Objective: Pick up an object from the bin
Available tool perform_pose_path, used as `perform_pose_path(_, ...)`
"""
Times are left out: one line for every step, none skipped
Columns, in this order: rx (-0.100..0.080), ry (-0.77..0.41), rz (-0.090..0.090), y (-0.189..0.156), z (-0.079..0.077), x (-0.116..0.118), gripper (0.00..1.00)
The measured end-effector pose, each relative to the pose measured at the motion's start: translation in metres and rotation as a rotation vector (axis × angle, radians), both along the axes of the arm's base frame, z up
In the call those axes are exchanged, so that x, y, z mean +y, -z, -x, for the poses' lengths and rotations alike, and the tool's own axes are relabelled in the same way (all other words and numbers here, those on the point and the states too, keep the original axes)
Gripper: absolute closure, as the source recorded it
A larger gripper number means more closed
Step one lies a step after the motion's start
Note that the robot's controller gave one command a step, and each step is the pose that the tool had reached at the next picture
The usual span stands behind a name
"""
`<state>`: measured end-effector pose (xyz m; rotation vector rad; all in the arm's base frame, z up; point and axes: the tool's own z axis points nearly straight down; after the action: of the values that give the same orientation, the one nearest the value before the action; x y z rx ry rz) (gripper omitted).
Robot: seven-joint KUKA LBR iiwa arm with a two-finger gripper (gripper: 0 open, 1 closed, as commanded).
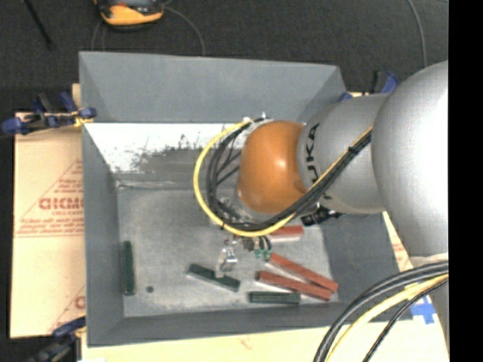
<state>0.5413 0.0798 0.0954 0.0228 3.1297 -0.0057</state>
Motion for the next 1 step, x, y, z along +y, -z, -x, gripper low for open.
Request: perform_pose_path(-0.008, -0.036, 0.000, 0.0001, 0.0016, 0.0023, 0.00)
